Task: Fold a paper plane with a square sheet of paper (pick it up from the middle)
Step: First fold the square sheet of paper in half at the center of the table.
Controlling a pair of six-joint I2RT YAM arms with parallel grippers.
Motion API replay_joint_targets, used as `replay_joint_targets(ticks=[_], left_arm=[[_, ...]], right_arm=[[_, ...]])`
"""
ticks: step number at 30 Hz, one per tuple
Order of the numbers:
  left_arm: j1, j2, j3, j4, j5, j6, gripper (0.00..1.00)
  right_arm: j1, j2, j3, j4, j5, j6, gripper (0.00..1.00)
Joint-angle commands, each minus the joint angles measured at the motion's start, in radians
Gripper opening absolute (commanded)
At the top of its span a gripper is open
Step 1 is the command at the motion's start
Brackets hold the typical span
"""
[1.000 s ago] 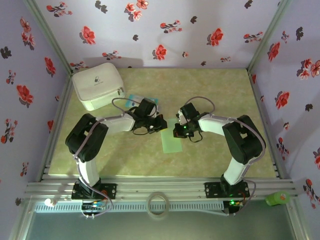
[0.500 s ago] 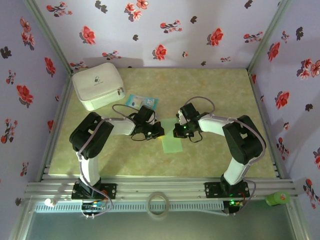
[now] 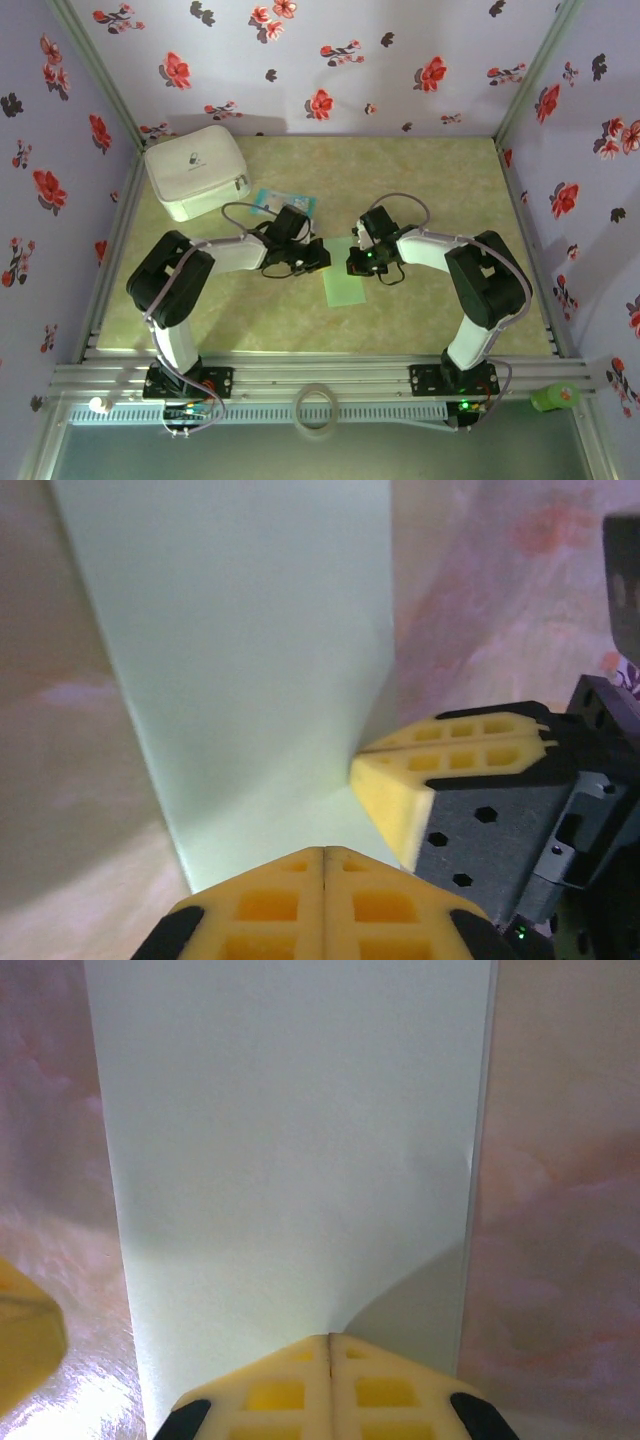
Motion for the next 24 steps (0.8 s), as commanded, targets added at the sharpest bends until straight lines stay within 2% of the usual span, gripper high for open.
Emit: replay_joint_targets(ticks=[1,12,20,24], left_arm=[[-0.027,0.011,-0.034,0.08,0.038,-0.063,0.05],[-0.073,0.049,-0.175,0.145,0.039,-0.083,0.05],[-0.076,-0.069,-0.178,0.005,-0.023,-0.018,0.08],[-0.089,-0.117,-0.156,-0.017,-0.017,-0.021,0.09]], right_arm=[[-0.004,0.046,-0.057,-0.151,0.152,0.005,0.0],[-0.004,0.043,-0.057,-0.151,0.156,0.007,0.0],[-0.003,0.043,-0.058,-0.152,0.157,0.007,0.0],[-0.004,0.039,-0.06,-0.151,0.155,0.004,0.0]])
